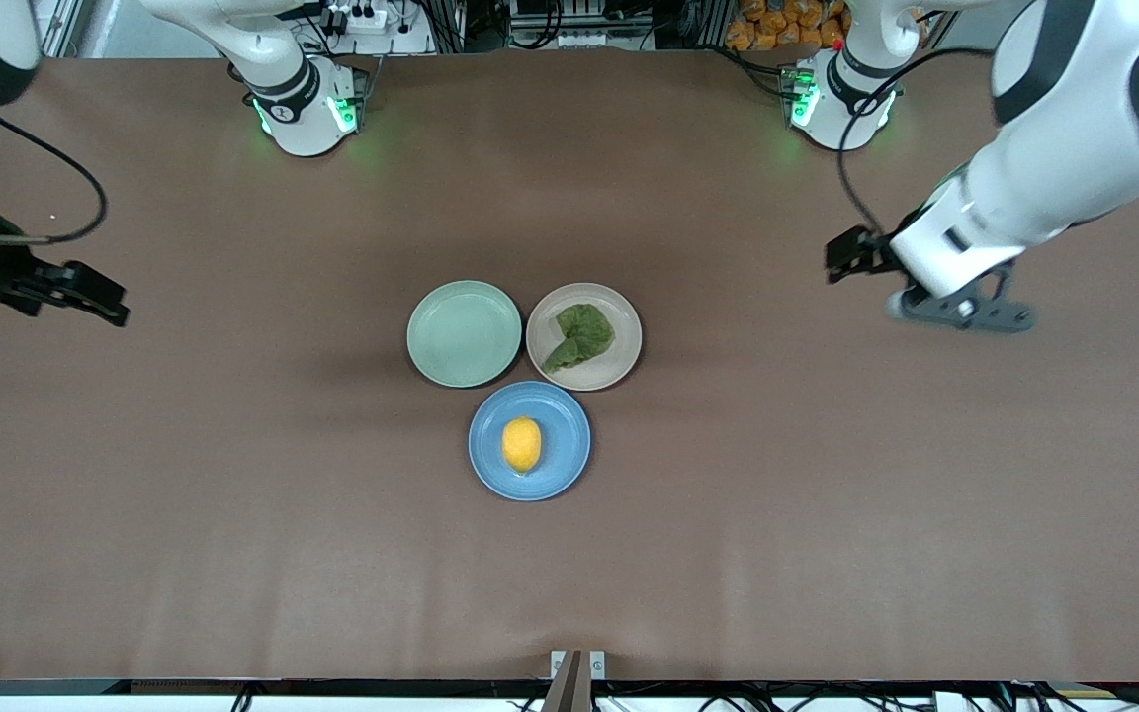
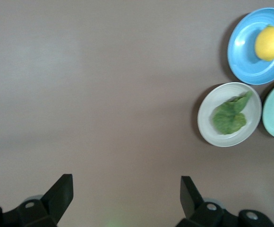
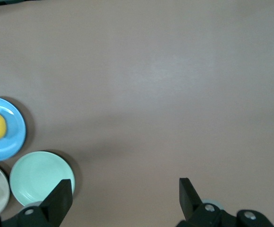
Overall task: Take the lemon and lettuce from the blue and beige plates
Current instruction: 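Move the right gripper to the lemon while the left gripper reaches the lettuce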
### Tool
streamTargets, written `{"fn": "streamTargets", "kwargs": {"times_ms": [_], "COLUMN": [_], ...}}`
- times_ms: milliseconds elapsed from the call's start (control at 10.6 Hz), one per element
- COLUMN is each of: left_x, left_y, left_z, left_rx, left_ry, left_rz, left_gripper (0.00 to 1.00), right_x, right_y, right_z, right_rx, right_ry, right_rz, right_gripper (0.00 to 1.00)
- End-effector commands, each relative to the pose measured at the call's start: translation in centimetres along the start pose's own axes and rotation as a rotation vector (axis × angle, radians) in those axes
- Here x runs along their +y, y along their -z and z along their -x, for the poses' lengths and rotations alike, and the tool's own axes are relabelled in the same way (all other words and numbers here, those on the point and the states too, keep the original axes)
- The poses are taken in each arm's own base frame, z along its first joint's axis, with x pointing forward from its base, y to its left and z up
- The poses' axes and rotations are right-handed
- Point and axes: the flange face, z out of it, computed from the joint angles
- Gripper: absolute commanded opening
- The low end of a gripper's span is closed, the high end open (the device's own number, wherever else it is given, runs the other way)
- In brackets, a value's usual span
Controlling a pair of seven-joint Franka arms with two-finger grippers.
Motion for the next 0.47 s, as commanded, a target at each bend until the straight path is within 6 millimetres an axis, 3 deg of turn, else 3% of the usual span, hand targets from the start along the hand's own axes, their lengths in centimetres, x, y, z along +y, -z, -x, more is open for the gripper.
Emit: {"fn": "streamTargets", "kwargs": {"times_ms": [0, 188, 377], "left_x": [6.4, 10.7, 13.5], "left_y": [-6.4, -10.2, -13.7], "left_z": [-2.3, -2.7, -3.4], "left_rx": [-0.053, -0.064, -0.044], "left_ry": [0.046, 0.053, 0.087], "left_rz": [0.022, 0.016, 0.023], "left_gripper": [1.0, 1.0, 1.0], "right_x": [-5.4, -11.3, -15.5], "right_y": [-3.1, -7.5, -12.4], "right_z": [-1.0, -2.1, -3.2], "right_rx": [0.002, 0.018, 0.036], "right_ry": [-0.06, -0.101, -0.089], "right_rz": [-0.029, -0.074, -0.115], "right_gripper": [1.0, 1.0, 1.0]}}
